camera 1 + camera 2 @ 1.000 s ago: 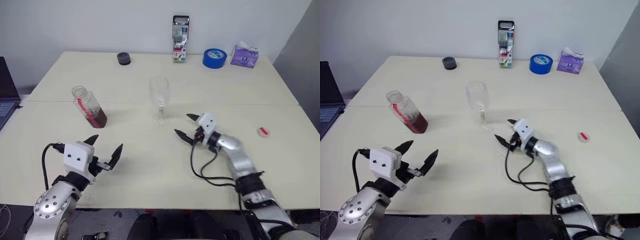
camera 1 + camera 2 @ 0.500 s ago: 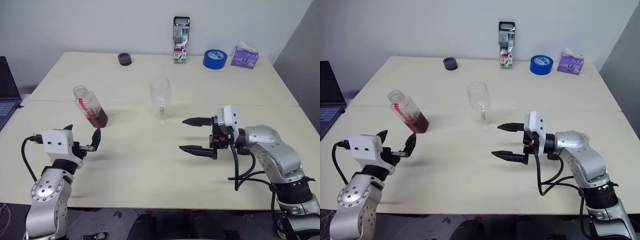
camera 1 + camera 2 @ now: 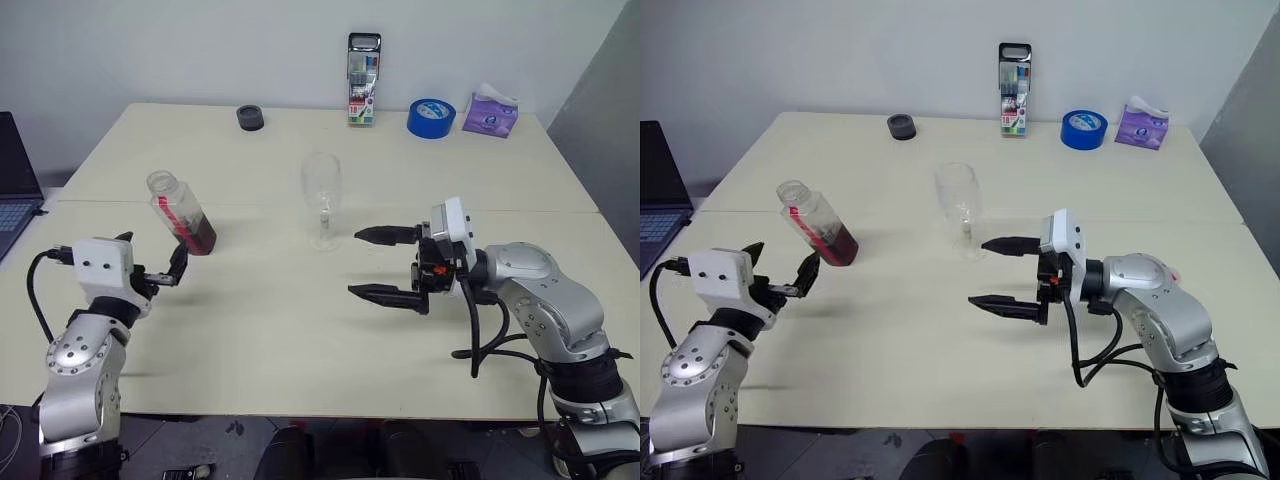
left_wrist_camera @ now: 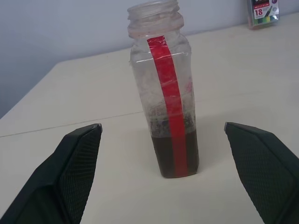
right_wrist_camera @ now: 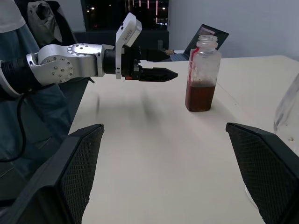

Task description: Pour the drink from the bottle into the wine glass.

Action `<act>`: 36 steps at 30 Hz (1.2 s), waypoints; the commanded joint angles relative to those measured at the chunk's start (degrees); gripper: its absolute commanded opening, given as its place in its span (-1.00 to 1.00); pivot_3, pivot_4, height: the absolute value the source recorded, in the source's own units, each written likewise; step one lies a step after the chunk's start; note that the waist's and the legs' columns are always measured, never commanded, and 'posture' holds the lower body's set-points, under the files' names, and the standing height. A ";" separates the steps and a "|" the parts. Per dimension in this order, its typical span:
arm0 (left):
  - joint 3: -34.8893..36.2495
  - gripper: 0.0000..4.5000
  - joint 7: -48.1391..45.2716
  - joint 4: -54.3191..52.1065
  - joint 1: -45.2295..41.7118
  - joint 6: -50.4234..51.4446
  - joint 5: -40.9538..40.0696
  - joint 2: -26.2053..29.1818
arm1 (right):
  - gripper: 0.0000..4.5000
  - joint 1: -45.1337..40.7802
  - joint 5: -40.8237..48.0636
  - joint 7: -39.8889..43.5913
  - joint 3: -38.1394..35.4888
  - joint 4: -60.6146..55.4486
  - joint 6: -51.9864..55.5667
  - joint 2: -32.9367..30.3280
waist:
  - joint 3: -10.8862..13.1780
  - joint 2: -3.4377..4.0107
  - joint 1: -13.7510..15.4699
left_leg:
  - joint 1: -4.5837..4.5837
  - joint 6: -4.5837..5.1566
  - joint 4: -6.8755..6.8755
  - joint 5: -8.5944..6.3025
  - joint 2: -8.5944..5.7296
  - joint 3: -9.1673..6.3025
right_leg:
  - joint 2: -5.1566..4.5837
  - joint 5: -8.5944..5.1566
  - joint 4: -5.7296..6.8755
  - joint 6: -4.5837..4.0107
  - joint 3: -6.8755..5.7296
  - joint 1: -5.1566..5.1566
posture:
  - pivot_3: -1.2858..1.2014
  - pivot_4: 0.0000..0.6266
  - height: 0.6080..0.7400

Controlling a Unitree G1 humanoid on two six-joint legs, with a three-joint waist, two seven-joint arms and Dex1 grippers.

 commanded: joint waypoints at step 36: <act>-7.15 0.46 -5.92 55.44 -32.21 -26.65 6.06 1.62 | 1.00 -2.40 1.03 -5.63 -2.46 -3.62 4.26 -1.00 | 0.00 -0.02 -0.06 | -0.18 -0.07 0.35 0.04 -0.08 -0.07 | -0.03 0.01 0.08 0.01 -0.08 -0.04 | 0.03 -0.52 1.00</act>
